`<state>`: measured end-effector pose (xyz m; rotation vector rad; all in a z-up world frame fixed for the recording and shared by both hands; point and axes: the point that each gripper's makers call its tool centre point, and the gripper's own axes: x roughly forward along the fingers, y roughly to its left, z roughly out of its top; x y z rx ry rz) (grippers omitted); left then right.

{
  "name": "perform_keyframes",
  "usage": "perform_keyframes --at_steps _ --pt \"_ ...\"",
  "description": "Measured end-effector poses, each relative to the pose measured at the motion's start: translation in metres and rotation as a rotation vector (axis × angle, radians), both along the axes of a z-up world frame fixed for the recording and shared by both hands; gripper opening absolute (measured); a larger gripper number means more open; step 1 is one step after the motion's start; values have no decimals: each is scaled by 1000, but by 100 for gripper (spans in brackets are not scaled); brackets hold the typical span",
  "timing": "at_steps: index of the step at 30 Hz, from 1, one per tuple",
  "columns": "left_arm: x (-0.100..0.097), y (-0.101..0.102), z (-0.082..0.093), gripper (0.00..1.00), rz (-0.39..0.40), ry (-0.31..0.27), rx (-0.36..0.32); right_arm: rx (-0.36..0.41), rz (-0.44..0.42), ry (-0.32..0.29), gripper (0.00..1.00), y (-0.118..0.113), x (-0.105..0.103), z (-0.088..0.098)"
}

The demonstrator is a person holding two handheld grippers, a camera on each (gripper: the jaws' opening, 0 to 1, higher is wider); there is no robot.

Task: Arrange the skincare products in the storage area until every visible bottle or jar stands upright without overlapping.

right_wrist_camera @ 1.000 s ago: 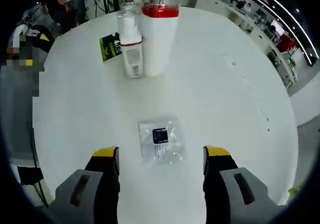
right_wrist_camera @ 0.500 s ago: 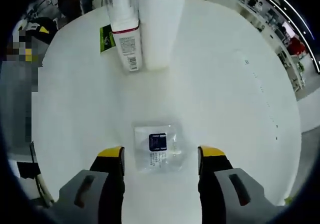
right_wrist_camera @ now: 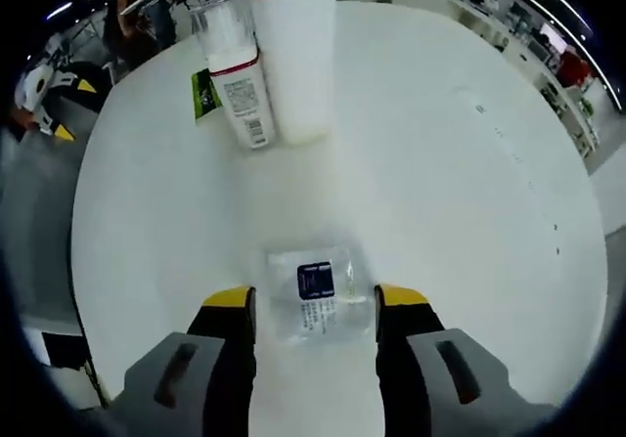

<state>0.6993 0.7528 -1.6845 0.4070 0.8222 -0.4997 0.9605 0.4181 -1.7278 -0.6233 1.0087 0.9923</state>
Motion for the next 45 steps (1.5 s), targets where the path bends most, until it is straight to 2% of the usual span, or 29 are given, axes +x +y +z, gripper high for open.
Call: perform_keyframes --at_steps 1,8,13,19,29,33,39,45 --pt "0 0 0 53 1 3 2 4 -5 -1 36 1 -1 1" --pt "-1 0 2 53 -3 3 10 18 -89 -14 36 4 -8 2" --pt "-1 -1 2 53 -5 4 13 36 -69 -39 36 13 -21 8" --pt "1 0 6 53 13 -12 6 84 -57 -84 35 22 -38 26" --pt "1 -2 8 53 0 -25 18 114 -34 -147 32 24 -61 53" --pt "2 -2 12 53 5 -46 11 116 -18 -158 31 22 -63 56" --pt "1 -2 12 53 -5 -44 24 144 -2 -189 31 27 -79 72" --pt "5 -5 20 53 20 -62 -28 185 35 -228 31 43 -96 88"
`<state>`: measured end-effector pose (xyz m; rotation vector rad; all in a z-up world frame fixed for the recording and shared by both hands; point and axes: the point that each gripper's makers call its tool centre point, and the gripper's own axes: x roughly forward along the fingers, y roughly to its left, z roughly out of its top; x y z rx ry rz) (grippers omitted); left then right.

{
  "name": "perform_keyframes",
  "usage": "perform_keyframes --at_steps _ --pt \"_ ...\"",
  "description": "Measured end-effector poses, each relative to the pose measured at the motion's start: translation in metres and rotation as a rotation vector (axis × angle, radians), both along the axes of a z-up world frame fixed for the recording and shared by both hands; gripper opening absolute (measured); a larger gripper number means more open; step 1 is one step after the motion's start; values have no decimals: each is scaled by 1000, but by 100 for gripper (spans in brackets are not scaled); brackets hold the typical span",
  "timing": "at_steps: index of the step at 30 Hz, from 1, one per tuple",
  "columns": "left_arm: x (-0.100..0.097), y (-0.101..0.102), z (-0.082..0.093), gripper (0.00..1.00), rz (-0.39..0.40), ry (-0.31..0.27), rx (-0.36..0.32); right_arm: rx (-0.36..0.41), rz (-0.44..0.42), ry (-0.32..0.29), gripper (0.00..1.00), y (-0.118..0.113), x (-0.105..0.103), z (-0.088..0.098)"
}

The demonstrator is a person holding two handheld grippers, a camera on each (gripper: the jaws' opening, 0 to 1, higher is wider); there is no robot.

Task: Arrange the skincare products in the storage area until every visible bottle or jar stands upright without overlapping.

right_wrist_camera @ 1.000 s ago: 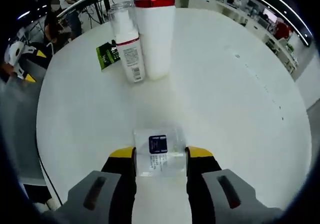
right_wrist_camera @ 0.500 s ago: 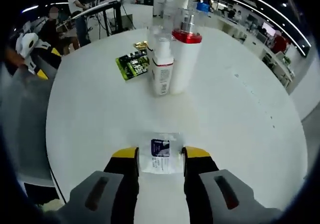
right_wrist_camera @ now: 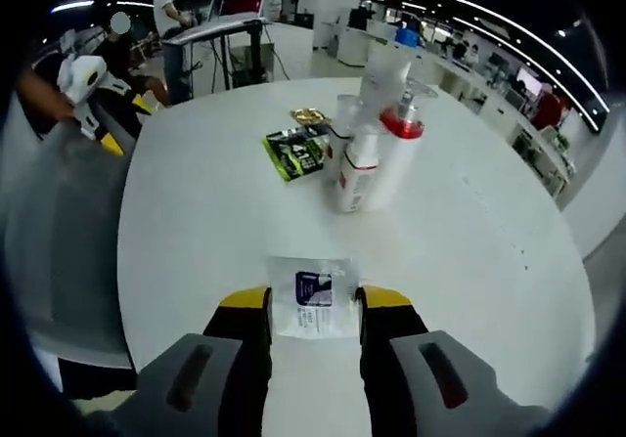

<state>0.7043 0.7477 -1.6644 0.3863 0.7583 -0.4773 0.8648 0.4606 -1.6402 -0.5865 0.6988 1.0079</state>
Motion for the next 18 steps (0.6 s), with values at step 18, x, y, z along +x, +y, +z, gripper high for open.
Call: perform_keyframes --at_steps 18 --pt "-12 -78 56 51 102 60 -535 190 108 -37 32 95 -92 34"
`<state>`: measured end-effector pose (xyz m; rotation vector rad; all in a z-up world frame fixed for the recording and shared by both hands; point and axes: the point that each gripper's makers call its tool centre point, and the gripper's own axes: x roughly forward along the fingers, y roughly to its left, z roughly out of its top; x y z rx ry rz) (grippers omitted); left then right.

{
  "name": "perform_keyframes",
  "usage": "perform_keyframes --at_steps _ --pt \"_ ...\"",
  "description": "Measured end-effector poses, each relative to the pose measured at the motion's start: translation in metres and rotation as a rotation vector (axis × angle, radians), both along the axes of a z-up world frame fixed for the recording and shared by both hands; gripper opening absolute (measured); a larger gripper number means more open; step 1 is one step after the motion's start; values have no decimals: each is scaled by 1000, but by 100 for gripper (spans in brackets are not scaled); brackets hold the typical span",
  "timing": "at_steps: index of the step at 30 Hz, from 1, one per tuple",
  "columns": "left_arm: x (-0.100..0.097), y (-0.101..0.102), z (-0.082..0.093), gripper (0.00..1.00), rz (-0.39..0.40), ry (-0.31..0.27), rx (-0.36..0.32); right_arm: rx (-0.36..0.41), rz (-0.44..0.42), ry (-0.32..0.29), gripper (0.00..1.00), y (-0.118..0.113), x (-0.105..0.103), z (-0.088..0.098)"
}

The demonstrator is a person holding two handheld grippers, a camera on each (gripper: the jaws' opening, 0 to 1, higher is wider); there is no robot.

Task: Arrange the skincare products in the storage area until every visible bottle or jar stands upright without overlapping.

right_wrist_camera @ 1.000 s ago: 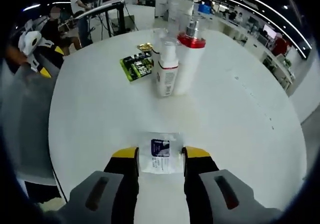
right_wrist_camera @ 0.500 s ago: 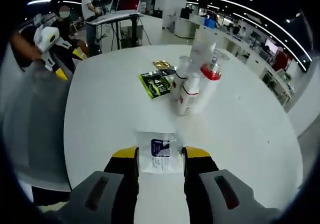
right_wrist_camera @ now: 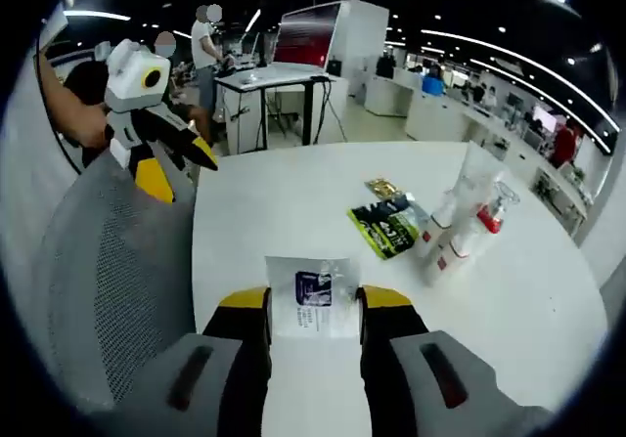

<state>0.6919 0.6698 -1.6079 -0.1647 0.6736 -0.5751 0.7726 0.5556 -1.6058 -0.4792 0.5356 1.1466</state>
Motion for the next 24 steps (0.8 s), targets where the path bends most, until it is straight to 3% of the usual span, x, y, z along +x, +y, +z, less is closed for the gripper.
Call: perform_keyframes --at_steps 5,10,19,24 --pt "-3 -25 11 50 -25 14 -132 23 13 2 32 18 -20 3" --pt "-3 -30 18 49 -4 57 -259 25 69 -16 32 33 -41 5" --pt "-8 -36 12 46 -22 125 -297 9 130 -29 32 51 -68 -1" --pt "-18 -45 7 29 -72 174 -294 13 179 -35 32 64 -85 -1"
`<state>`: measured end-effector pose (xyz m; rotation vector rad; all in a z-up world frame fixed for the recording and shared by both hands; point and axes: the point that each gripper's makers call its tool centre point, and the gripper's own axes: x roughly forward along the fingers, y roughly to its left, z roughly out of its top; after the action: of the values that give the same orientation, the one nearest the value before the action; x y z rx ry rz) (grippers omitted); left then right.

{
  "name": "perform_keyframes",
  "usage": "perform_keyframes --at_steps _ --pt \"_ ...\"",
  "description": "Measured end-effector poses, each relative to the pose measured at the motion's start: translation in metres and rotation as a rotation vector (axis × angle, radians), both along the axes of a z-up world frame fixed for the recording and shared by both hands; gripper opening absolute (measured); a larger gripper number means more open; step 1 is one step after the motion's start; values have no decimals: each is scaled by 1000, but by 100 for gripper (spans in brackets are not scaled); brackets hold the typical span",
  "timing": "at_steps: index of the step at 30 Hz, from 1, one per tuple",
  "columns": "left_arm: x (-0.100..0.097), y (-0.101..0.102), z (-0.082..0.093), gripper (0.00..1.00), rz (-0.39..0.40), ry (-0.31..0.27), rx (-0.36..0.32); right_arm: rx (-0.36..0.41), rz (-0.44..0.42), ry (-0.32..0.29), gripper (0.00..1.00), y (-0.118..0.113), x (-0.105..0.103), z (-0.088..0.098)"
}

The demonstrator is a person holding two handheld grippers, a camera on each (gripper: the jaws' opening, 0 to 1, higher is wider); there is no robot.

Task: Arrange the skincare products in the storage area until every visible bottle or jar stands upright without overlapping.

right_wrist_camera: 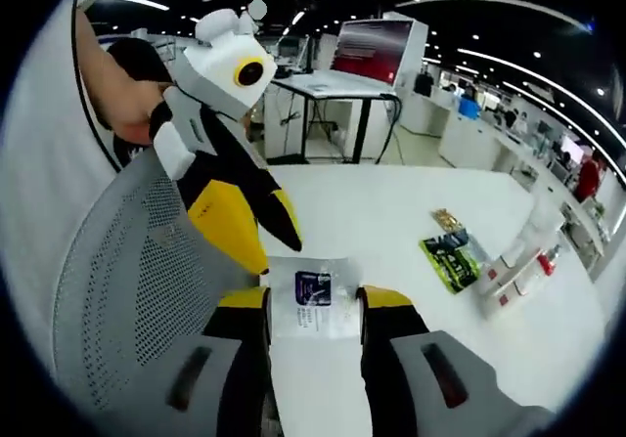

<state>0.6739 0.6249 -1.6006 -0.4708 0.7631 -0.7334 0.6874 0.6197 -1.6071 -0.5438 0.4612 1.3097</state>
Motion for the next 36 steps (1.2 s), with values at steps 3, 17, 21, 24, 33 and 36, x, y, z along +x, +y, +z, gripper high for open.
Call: perform_keyframes --at_steps 3,17,21,24,33,36 --pt "-2 0 -2 26 -6 8 9 -11 37 -16 32 7 -9 -1" --pt "-6 2 -9 3 -32 31 41 -18 85 -70 34 22 -23 0" --pt "-2 9 -9 1 -9 28 50 18 10 -21 38 23 -17 1" --pt "4 15 -4 1 35 51 -9 77 -56 66 45 23 -16 3" --pt "16 25 22 1 116 60 -252 324 -265 387 61 21 -7 17" --pt "17 25 30 1 109 44 -323 497 -307 578 48 23 -7 36"
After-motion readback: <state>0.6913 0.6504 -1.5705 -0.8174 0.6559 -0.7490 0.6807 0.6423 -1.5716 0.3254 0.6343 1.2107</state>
